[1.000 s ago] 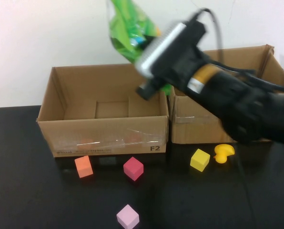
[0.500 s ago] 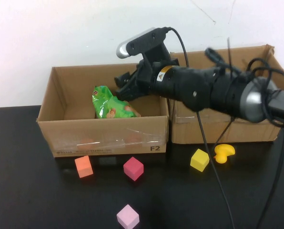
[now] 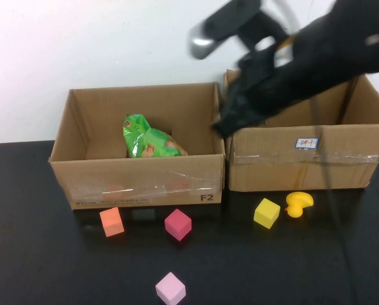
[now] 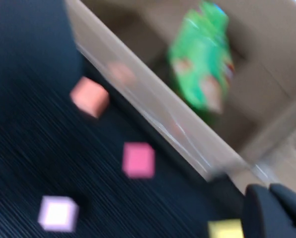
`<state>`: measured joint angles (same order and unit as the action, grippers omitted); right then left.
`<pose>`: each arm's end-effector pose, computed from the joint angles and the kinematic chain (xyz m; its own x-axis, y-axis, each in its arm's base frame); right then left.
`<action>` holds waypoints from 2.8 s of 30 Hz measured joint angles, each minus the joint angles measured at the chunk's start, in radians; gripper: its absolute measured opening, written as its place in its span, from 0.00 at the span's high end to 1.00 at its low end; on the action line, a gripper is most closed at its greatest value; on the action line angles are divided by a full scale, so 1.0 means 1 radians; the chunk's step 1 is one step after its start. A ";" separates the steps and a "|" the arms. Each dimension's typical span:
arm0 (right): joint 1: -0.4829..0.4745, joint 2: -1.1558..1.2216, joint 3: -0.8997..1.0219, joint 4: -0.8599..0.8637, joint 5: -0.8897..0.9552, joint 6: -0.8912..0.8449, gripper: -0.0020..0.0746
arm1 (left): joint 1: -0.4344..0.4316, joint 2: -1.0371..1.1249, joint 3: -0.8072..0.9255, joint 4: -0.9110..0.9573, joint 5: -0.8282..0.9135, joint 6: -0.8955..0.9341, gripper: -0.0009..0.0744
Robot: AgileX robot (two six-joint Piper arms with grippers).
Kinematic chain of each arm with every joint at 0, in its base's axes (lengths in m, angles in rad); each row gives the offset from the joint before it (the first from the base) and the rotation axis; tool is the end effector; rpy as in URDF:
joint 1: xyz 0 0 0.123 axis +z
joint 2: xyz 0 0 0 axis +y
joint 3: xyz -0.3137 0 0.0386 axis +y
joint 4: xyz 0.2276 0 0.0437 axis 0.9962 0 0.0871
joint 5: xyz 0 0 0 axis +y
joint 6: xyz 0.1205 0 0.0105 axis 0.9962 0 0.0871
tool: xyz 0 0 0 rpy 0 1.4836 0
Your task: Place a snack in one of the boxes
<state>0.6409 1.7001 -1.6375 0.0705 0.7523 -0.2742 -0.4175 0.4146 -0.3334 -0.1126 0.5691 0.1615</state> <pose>0.3163 0.2432 0.3782 -0.3810 -0.5594 -0.7361 -0.7282 0.6722 -0.1339 0.0529 -0.0315 0.2456 -0.4546 0.2743 -0.8474 0.4829 0.8753 0.0242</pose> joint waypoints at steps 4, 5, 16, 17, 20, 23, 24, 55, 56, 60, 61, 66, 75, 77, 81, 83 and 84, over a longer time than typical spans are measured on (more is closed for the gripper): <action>0.000 -0.095 0.000 -0.242 0.185 0.171 0.97 | 0.000 0.000 0.000 0.000 0.000 0.000 0.99; 0.000 -0.116 0.000 -0.309 0.235 0.216 0.97 | 0.000 0.000 0.000 0.000 0.000 0.000 0.99; 0.000 -0.423 0.357 -0.529 0.268 0.540 0.97 | 0.000 0.000 0.000 0.000 0.000 0.000 0.99; 0.000 -0.470 0.423 -0.526 0.238 0.581 0.97 | 0.000 0.000 0.000 0.000 0.000 0.000 0.99; 0.000 -0.618 0.622 -0.510 0.151 0.673 0.97 | 0.000 0.000 0.000 0.000 0.000 0.000 0.99; 0.000 -0.755 0.797 -0.480 0.064 0.730 0.97 | 0.000 0.000 0.000 0.000 0.000 0.000 0.99; 0.000 -0.802 0.854 -0.467 0.033 0.743 0.97 | 0.000 0.000 0.000 -0.002 0.000 0.000 0.99; 0.000 -1.126 1.187 -0.186 -0.047 0.281 0.98 | 0.000 0.000 0.000 0.004 -0.193 0.000 0.99; 0.000 -1.128 1.187 -0.186 -0.047 0.274 0.97 | 0.000 0.000 0.000 0.011 -0.211 0.000 0.99; 0.000 -1.128 1.187 -0.186 -0.039 0.274 0.98 | 0.000 0.000 0.000 0.040 -0.269 0.000 0.99; 0.000 -1.128 1.187 -0.186 -0.037 0.274 0.97 | 0.000 0.000 0.000 0.042 -0.274 0.000 0.99; 0.000 -1.128 1.187 -0.186 -0.035 0.274 0.98 | 0.000 0.000 0.000 0.049 -0.278 0.000 0.99; 0.000 -1.128 1.187 -0.185 -0.031 0.274 0.97 | 0.000 0.000 0.002 0.052 -0.278 0.000 0.99; 0.000 -1.128 1.187 -0.185 -0.029 0.274 0.97 | 0.000 -0.005 0.011 0.052 -0.292 0.000 0.99; 0.000 -1.128 1.187 -0.185 -0.023 0.274 0.98 | 0.029 -0.069 0.078 0.072 -0.301 0.028 0.99; 0.000 -1.128 1.187 -0.185 -0.019 0.274 0.98 | 0.068 -0.125 0.109 0.074 -0.299 0.035 0.99; 0.000 -1.128 1.187 -0.185 -0.019 0.274 0.98 | 0.095 -0.160 0.125 0.064 -0.299 0.035 0.99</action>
<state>0.6409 0.5725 -0.4502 -0.1144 0.7334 0.0000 -0.3229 0.2545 -0.2089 -0.0487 0.2704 0.1968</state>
